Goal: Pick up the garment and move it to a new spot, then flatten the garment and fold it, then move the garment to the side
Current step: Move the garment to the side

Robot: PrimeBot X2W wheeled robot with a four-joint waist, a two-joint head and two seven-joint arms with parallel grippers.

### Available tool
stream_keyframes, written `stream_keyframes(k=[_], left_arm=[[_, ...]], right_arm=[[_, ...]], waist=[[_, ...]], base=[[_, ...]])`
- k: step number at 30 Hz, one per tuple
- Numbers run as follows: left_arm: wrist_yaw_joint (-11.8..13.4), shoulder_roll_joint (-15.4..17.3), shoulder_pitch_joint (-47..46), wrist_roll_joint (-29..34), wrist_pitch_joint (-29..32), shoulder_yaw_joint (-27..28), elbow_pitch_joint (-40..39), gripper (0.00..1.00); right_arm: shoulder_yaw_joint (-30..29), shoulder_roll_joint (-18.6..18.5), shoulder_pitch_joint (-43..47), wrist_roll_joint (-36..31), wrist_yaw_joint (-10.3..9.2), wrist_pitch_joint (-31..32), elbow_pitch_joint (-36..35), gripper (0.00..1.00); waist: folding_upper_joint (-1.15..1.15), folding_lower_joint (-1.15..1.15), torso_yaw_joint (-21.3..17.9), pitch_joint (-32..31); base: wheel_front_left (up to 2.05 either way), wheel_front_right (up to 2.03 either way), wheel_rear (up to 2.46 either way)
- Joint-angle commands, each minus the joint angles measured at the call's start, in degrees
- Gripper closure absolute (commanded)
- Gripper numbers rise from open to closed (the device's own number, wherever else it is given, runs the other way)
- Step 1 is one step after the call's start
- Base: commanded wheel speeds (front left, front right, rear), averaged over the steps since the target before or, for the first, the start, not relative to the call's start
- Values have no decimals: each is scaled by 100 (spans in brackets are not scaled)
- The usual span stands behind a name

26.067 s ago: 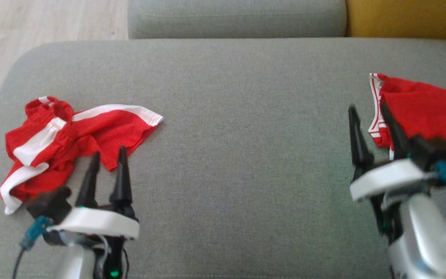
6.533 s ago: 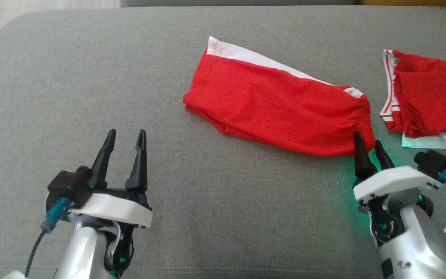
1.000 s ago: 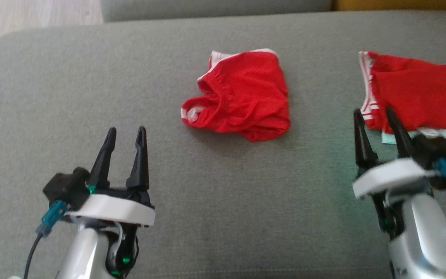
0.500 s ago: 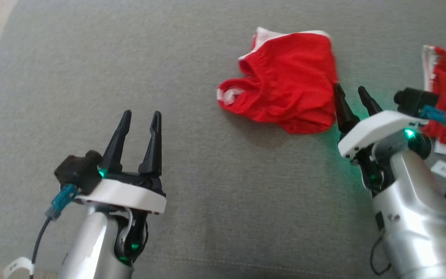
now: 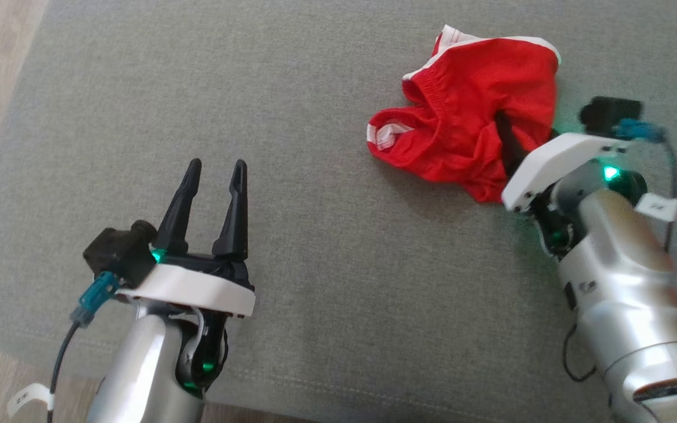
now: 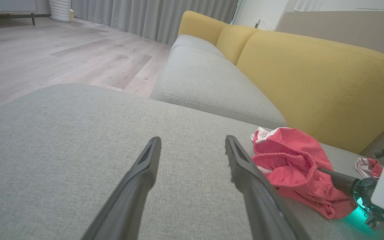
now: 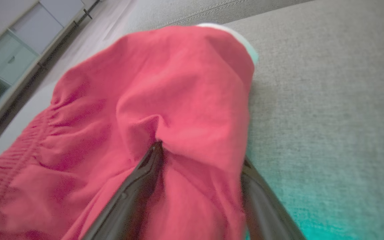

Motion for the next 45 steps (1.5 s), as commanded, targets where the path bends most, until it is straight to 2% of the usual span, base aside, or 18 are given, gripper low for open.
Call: stream_keyframes(k=[1,2,6,11,17,23,27,33,38,45], left_arm=[[37,41,-180,-25,-29,164,-192,0],[45,41,-175,-20,-29,175,-195,0],[37,41,-180,25,-29,233,-200,0],[15,41,-156,80,-29,273,-215,0],[-10,41,-76,165,-29,344,-243,0],[-71,41,-133,216,-29,354,-284,0],[-109,41,-222,246,-29,324,-299,0],[-165,41,-294,286,-29,368,-287,0],[-193,41,-305,297,-29,379,-267,0],[-209,41,-370,291,-29,339,-274,0]], right_arm=[[281,120,-75,-279,20,-134,1,96],[361,120,-111,-452,20,-241,48,100],[838,-73,-219,-1322,20,-872,120,100],[1435,-346,-206,-1761,20,-1249,-14,100],[2223,-1008,-174,-1492,20,-1037,-437,100],[2741,-2202,-288,-866,20,-507,-1108,100],[2806,-2959,-347,-594,20,-196,-1401,100],[2557,-3566,-239,-452,20,346,-1587,100],[2280,-3712,-118,-538,20,637,-1621,100],[1741,-3614,10,-973,20,873,-1706,100]], waist=[[0,0,-27,-12],[0,0,-51,-21],[0,0,-269,-113],[0,0,-607,-274],[0,0,-1091,-383],[0,0,-1453,-185],[0,0,-1569,6],[0,0,-1648,175],[0,0,-1665,201],[0,0,-1654,285]], base=[[0,0,0],[0,0,0],[0,0,0],[0,0,0],[0,0,0],[0,0,0],[0,0,0],[0,0,0],[0,0,0],[0,0,0]])
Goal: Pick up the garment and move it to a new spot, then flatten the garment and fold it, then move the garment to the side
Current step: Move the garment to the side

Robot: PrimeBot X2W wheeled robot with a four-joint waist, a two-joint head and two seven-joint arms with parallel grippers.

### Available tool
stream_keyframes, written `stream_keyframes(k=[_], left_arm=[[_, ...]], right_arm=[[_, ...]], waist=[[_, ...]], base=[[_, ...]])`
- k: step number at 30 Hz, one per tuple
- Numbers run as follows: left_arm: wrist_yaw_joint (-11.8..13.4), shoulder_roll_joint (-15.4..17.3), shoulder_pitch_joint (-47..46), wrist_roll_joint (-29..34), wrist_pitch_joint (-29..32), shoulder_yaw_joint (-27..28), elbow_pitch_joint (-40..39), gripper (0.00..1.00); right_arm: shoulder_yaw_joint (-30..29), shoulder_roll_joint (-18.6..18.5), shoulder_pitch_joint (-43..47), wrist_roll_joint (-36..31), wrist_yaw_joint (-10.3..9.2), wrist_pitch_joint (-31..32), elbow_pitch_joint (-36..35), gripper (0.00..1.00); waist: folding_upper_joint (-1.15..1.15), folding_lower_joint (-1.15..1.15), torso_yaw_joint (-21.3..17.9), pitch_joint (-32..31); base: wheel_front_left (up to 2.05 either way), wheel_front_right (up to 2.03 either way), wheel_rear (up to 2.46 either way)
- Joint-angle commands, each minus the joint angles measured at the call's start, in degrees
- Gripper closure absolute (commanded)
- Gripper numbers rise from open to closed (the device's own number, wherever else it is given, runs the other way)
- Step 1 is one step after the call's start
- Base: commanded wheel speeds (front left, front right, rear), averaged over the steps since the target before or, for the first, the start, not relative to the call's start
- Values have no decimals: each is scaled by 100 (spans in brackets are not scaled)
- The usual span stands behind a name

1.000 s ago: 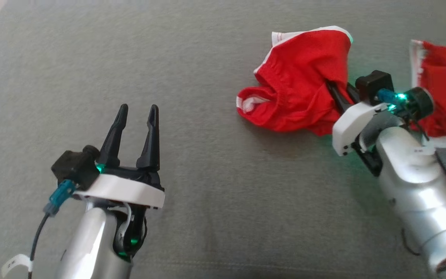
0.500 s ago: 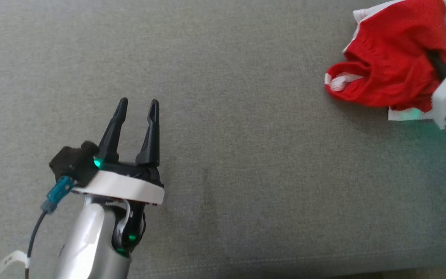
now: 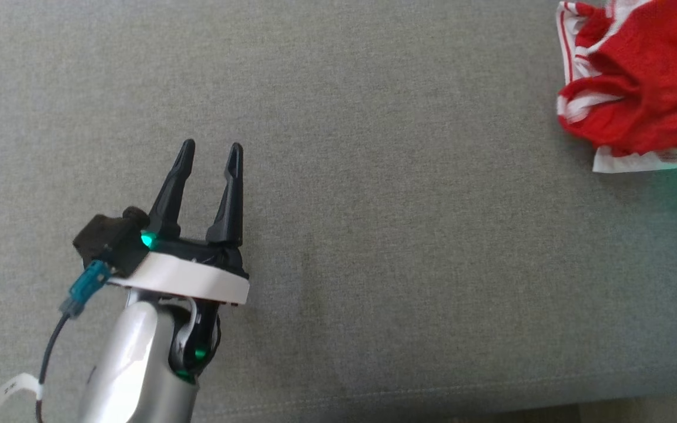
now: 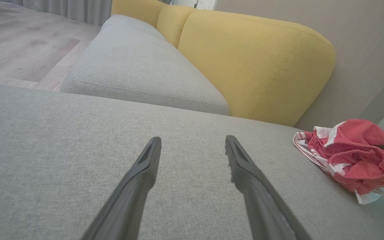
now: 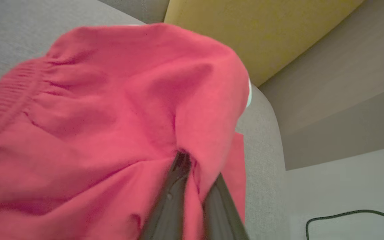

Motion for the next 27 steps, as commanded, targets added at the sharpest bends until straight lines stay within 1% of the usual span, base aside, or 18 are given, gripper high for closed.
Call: stream_keyframes(k=[1,5,10,11,12,16,20,27], left_arm=[[-26,42,-225,46,-29,184,-172,0],[-44,42,-257,70,-29,217,-163,0],[-70,42,-257,119,-29,274,-135,0],[-76,42,-264,128,-29,281,-132,0],[-82,42,-274,133,-29,291,-125,0],[-104,42,-313,149,-29,326,-82,0],[-117,42,-318,144,-29,339,-34,0],[-68,42,-215,50,-29,336,-21,0]], right_arm=[[-74,-126,128,-77,19,27,-120,100],[-542,-59,200,-471,19,132,-61,100],[-939,134,404,-751,19,215,-198,100],[-1026,166,432,-797,19,220,-239,65],[-1124,198,457,-833,19,216,-272,0],[-1400,366,561,-943,19,287,-394,0],[-1596,437,592,-1052,19,333,-547,0],[-1879,736,542,-1318,19,300,-978,0]], waist=[[0,0,13,31],[0,0,35,97],[0,0,18,150],[0,0,14,158],[0,0,10,164],[0,0,-3,142],[0,0,-7,37],[0,0,1,-337]], base=[[0,0,0],[0,0,0],[0,0,0],[0,0,0],[0,0,0],[0,0,0],[0,0,0],[0,0,0]])
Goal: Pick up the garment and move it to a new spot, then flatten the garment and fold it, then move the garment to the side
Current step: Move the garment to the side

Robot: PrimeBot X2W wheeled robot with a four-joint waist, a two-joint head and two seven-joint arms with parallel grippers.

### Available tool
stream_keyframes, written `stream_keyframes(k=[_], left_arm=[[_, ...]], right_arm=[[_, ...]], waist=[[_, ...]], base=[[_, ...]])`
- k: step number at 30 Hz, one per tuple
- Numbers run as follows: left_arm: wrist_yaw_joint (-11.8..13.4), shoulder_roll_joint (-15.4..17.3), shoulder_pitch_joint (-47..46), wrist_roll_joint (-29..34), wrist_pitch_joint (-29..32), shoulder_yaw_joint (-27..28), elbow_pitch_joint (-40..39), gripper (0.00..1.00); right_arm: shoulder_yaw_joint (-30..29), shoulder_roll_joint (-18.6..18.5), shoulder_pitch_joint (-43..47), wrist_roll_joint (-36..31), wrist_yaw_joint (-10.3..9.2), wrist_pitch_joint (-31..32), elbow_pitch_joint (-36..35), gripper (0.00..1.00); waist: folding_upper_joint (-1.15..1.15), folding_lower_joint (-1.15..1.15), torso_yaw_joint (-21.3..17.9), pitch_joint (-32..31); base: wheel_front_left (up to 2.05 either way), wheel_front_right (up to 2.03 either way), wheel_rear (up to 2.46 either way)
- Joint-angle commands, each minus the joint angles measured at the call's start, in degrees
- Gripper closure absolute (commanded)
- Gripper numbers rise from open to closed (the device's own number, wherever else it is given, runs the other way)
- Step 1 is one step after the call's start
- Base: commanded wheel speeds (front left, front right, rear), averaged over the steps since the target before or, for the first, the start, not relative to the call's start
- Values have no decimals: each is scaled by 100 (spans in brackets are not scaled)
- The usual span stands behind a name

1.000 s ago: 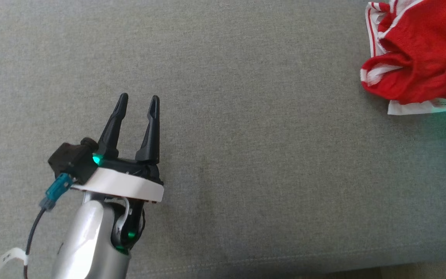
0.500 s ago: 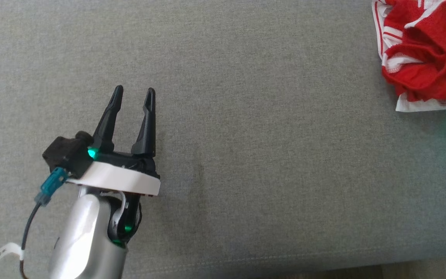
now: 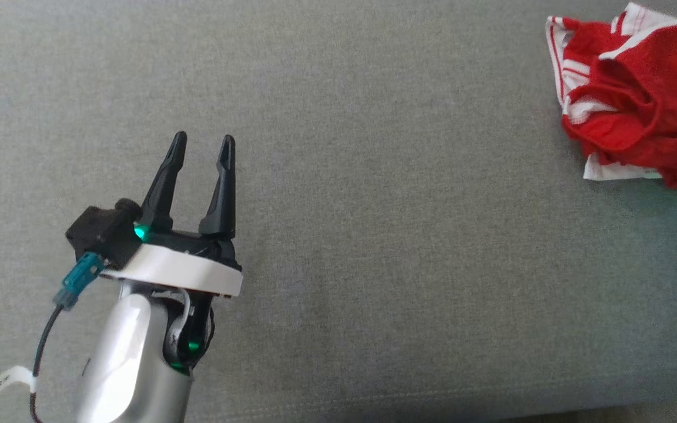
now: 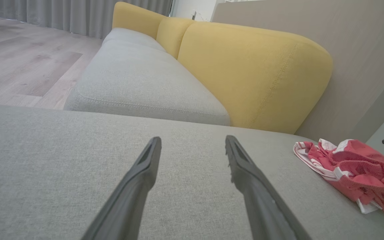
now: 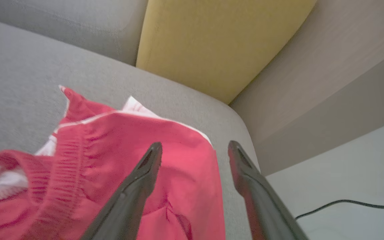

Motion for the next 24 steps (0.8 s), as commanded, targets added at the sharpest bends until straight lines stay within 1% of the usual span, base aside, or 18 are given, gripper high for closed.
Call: stream_keyframes(k=[1,5,7,8,14,19,24], left_arm=[[44,43,-37,-58,-29,190,-192,0],[111,43,54,-108,-29,196,-241,0],[151,43,97,-122,-29,235,-275,0],[151,43,97,-122,-29,235,-275,0],[207,43,199,-140,-29,393,-392,0],[235,43,344,-140,-29,488,-465,0],[287,43,642,-120,-29,470,-412,0]], right_arm=[[-51,20,42,-37,19,-64,-325,0],[-85,342,35,-4,19,-253,-613,0],[-74,515,48,14,19,-445,-751,0],[-74,515,48,14,19,-445,-751,0],[70,1243,322,360,19,-1063,-1097,0],[325,1806,874,678,19,-1691,-1400,0],[394,2273,1659,690,19,-2302,-1545,0]], waist=[[0,0,18,-191],[0,0,50,-450],[0,0,66,-572],[0,0,66,-572],[0,0,131,-935],[0,0,198,-1244],[0,0,257,-1553]], base=[[0,0,0],[0,0,0],[0,0,0],[0,0,0],[0,0,0],[0,0,0],[0,0,0]])
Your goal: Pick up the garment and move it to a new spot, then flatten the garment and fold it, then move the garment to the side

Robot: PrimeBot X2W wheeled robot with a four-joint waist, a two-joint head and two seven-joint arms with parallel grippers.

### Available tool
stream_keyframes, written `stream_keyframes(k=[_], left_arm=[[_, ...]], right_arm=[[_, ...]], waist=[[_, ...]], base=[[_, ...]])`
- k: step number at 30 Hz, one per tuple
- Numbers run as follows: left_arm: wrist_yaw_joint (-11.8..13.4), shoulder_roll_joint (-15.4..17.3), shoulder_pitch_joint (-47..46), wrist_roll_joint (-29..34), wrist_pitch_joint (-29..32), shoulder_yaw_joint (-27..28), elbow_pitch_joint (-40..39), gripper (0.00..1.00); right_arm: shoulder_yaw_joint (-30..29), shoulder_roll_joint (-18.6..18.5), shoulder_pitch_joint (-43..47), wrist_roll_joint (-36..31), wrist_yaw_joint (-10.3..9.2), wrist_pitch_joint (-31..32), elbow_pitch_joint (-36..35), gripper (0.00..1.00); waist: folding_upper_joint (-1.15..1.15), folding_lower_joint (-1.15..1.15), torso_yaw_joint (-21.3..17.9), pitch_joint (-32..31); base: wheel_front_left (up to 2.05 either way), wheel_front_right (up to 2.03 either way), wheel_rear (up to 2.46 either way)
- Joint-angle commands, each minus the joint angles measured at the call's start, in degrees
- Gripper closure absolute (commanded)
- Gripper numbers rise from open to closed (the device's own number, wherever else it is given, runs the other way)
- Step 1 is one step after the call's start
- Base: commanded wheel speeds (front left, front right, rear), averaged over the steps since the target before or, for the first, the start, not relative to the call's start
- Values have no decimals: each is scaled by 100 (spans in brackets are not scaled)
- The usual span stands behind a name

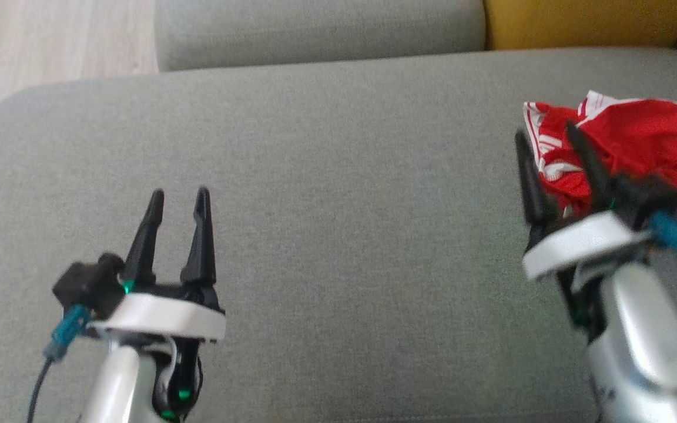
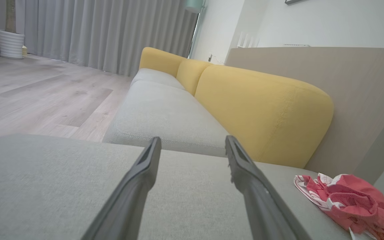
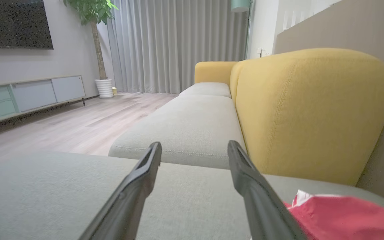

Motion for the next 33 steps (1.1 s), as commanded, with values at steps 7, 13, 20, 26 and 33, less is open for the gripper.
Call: stream_keyframes(k=[7,13,20,26,33], left_arm=[[209,43,395,79,-29,186,-149,0],[326,43,471,227,-29,237,-310,0],[445,43,446,452,-29,348,-554,0],[284,43,517,94,-29,434,-652,0],[237,43,552,87,-29,625,-776,0]], right_arm=[[-69,467,1000,-349,19,-647,-137,0],[-77,544,1173,-546,19,-785,-153,0],[-52,554,1131,-469,19,-858,-193,0],[-40,555,1109,-462,19,-886,-191,0],[21,556,1104,-435,19,-898,-205,0]], waist=[[0,0,54,-306],[0,0,24,-239],[0,0,2,-192],[0,0,-5,-192],[0,0,-18,-187]], base=[[0,0,0],[0,0,0],[0,0,0],[0,0,0],[0,0,0]])
